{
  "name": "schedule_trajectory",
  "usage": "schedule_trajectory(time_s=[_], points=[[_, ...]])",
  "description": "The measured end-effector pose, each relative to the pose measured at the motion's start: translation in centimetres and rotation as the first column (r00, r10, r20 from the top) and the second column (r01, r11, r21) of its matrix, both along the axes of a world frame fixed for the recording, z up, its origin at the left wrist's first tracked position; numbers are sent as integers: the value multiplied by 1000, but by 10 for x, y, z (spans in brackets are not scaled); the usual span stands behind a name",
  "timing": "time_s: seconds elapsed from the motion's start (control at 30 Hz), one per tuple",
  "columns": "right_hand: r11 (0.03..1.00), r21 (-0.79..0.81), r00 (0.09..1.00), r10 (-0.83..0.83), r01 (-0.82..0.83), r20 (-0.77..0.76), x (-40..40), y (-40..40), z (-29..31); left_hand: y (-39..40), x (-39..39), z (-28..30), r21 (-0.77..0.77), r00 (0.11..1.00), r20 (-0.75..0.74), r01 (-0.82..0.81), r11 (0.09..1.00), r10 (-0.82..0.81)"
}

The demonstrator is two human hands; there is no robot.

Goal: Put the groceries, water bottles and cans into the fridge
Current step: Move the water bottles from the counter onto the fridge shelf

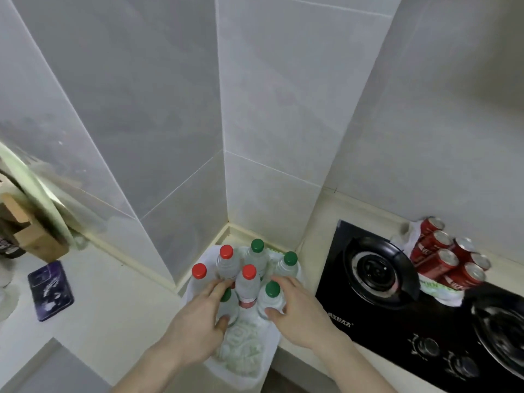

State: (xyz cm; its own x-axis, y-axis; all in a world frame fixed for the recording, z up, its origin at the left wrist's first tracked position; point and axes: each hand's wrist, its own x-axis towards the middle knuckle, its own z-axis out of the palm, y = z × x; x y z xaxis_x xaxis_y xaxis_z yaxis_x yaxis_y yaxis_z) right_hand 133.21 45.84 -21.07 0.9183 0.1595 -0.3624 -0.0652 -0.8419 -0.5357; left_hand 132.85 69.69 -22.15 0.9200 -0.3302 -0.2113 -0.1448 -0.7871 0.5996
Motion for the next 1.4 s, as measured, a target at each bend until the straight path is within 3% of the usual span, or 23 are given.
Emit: schedule_trajectory(time_s=[0.2, 0.57, 0.77, 1.03, 1.4], points=[[994, -27, 993, -109, 110, 35, 8, 17, -15, 4, 19, -15, 10, 1000, -23, 8, 1000, -7], [965, 46, 955, -263, 259, 140, 2, 28, -27, 3, 19, -31, -167, 997, -7, -73, 983, 73], [944, 101, 921, -327, 313, 211, -13, 26, -14, 16, 13, -28, -184, 995, 48, -73, 980, 83], [902, 248, 870, -415, 354, 268, -56, 20, 33, 22, -14, 28, -122, 977, 207, -28, 992, 53], [755, 458, 718, -629, 470, 300, -144, -28, 94, -26, -52, 113, -67, 933, 339, 152, 986, -120]])
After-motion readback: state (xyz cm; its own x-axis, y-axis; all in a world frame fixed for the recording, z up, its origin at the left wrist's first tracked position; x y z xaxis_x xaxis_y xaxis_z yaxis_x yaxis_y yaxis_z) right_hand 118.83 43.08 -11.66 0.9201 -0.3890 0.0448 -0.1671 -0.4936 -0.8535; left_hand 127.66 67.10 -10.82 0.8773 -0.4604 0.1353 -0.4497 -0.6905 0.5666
